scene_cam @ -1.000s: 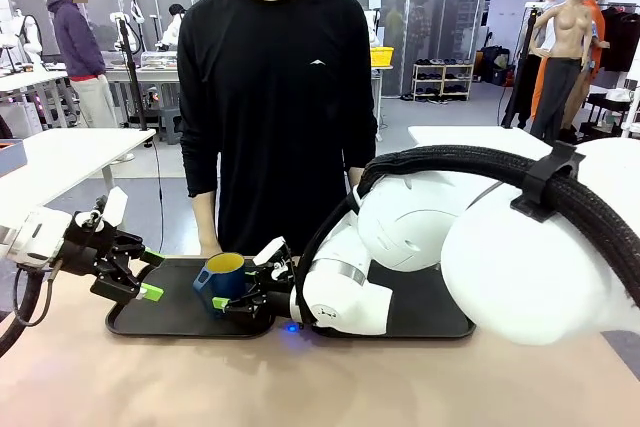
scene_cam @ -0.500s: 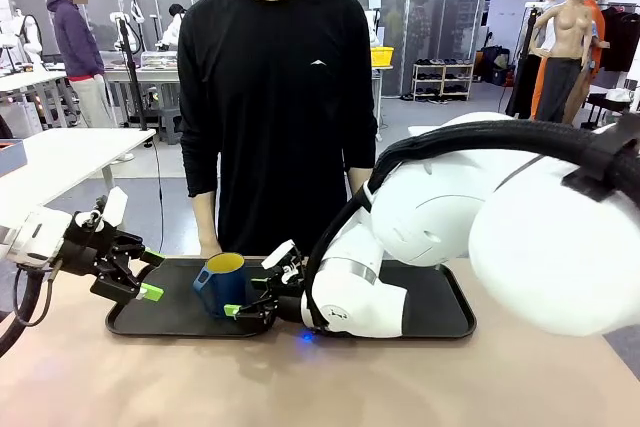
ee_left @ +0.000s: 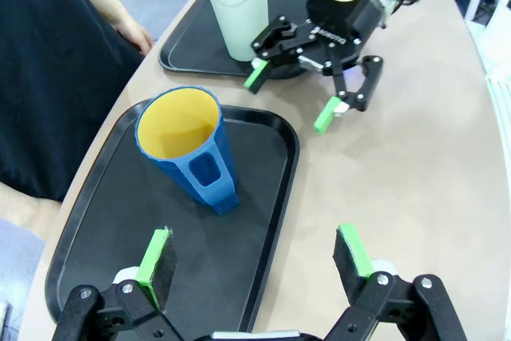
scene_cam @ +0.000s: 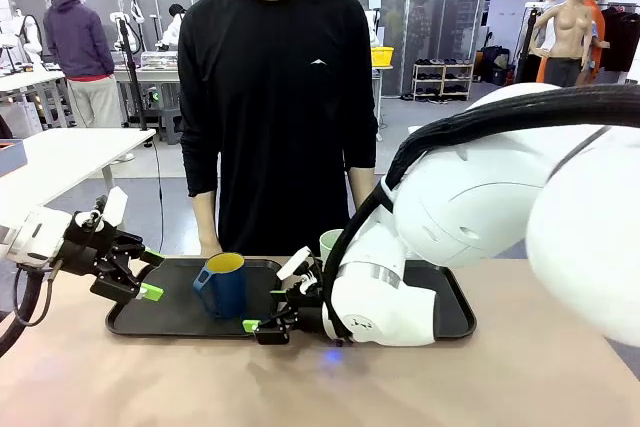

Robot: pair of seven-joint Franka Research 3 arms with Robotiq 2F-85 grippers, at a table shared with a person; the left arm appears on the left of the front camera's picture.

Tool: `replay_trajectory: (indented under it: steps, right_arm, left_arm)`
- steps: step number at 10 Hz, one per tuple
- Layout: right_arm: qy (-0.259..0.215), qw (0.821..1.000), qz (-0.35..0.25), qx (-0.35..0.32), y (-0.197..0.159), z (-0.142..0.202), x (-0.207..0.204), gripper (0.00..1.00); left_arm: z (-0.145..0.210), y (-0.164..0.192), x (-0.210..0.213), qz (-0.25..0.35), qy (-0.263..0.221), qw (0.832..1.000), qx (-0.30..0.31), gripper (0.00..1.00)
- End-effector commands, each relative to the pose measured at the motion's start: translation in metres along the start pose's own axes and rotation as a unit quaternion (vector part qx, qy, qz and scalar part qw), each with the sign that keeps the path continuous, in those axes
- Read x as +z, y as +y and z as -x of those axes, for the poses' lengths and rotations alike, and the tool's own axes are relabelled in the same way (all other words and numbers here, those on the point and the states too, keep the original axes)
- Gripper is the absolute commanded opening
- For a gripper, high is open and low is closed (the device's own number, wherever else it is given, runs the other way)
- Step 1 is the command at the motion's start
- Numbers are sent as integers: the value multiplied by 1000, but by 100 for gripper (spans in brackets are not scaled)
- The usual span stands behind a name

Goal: Sort and store the cups by type.
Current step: Pick up the Handle plastic cup and place it into the empty Flat Tray.

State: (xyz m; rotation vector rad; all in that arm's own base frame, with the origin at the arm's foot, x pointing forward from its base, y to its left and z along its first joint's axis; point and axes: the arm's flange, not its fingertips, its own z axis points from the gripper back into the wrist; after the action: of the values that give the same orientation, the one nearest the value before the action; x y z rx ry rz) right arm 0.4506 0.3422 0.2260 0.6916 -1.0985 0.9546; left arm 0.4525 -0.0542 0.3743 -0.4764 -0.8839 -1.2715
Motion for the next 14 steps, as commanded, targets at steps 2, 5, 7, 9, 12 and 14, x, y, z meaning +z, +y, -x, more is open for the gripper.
replay_trajectory:
  steps: [2, 5, 7, 9, 12, 14]
  right_arm:
    - [2, 999, 21, 28, 70, 35, 21, 100]
    - [14, 1000, 0, 3, 13, 4, 24, 100]
    - [14, 1000, 0, 3, 13, 4, 24, 100]
    - [14, 1000, 0, 3, 13, 4, 24, 100]
    - [14, 1000, 0, 3, 13, 4, 24, 100]
    - [14, 1000, 0, 3, 13, 4, 24, 100]
  left_arm:
    - [0, -1, -2, -8, -12, 1000, -7, 100]
    - [0, -1, -2, -8, -12, 1000, -7, 100]
    - [0, -1, -2, -8, -12, 1000, -7, 100]
    - [0, -1, -2, -8, -12, 1000, -7, 100]
    - [0, -1, -2, -8, -12, 1000, -7, 100]
    - [0, -1, -2, -8, -12, 1000, -7, 100]
